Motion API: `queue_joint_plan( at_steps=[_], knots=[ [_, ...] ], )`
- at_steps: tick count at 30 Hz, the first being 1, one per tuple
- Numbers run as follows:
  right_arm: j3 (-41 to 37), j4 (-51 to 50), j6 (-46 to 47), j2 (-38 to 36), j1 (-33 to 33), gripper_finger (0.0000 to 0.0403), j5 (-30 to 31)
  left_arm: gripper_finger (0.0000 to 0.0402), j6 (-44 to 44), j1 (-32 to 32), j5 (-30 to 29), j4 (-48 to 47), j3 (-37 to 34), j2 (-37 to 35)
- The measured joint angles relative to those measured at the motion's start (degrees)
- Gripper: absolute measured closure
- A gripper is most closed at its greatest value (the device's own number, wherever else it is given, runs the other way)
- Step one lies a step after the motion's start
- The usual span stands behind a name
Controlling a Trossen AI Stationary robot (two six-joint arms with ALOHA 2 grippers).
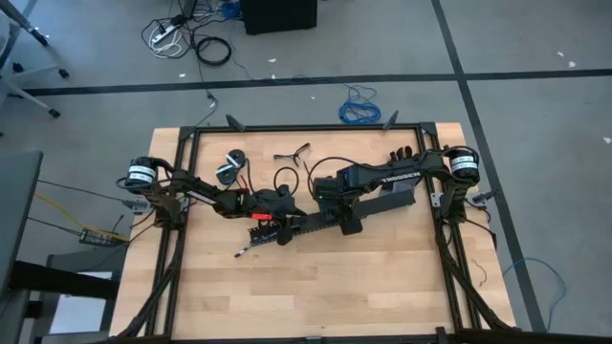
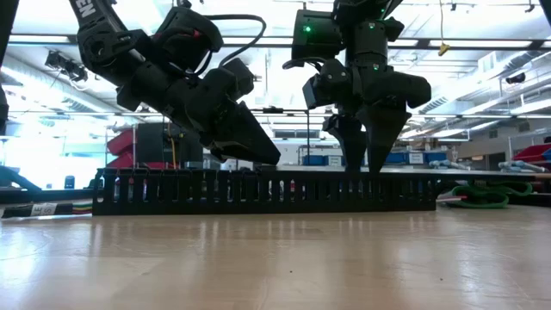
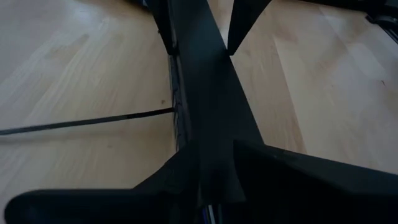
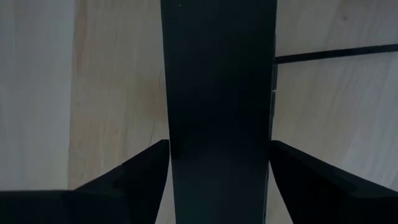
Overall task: Ziptie cables
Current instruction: Insert the black cover of the black cable duct
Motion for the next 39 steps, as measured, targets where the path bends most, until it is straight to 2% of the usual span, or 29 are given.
queue_joint_plan(
  at_steps=[17, 39],
  knots=[
    [0.00, -0.02, -0.36, 0.00, 0.00, 0.0133, 0.50, 0.0310, 0.00, 0.00, 0.00, -0.43, 0.00, 0.00],
    [0.02, 0.00, -1.24, 0.00, 0.00, 0.0166, 1.51, 0.0310, 0.00, 0.00, 0.02, -0.22, 0.00, 0.00]
  ],
)
